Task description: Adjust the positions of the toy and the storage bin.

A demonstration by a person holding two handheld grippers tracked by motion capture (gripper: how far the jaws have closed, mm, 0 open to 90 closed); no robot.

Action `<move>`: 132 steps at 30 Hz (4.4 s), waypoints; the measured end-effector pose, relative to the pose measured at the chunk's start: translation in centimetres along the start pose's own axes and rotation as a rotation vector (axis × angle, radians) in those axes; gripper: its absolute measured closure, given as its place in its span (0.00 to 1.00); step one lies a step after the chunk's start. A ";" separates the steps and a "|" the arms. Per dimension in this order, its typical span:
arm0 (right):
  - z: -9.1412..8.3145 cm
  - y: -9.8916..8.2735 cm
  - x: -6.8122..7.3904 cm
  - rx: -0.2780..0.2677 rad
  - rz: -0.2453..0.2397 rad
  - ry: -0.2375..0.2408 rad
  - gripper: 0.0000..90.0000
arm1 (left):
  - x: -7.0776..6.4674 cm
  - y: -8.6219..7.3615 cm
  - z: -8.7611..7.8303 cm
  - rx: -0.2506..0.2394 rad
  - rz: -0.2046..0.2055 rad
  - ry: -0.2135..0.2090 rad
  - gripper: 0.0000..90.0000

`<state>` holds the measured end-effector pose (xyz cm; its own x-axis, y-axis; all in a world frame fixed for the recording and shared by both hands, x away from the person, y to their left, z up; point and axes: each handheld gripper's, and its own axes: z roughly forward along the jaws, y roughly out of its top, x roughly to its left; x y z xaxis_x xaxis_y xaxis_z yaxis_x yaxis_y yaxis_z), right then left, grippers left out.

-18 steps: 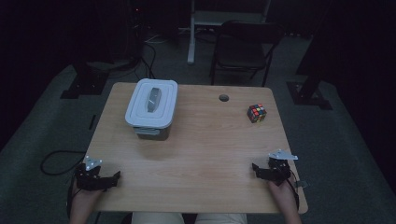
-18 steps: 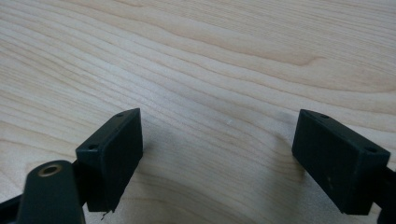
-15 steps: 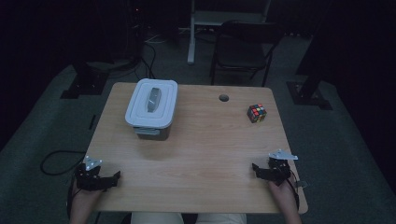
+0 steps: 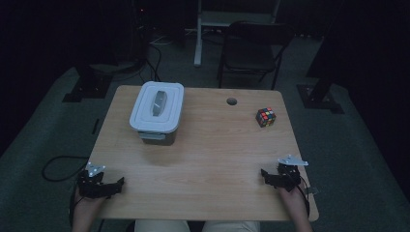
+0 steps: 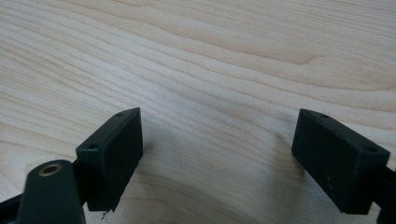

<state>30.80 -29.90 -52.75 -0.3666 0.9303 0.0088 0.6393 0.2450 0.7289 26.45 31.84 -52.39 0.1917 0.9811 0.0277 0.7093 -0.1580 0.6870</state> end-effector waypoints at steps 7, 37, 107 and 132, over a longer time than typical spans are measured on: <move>0.2 0.2 0.5 0.006 0.005 -0.007 0.14 | 0.2 0.1 0.2 -0.002 0.022 -0.030 0.01; 4.2 5.6 4.6 -0.055 -0.010 0.049 0.15 | 1.5 4.5 2.8 -0.021 0.051 -0.092 0.01; 17.3 20.9 18.0 -0.151 -0.043 0.270 0.15 | 2.5 18.0 12.4 -0.139 0.074 -0.080 0.01; 16.1 19.1 14.9 -0.128 -0.046 0.338 0.18 | -0.9 18.7 13.0 -0.110 0.123 -0.138 0.02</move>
<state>48.44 -6.92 -49.72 -0.6092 0.7714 0.1842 0.5351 0.2283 0.8134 48.39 26.56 -49.05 0.3690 0.9292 0.0214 0.5981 -0.2550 0.7597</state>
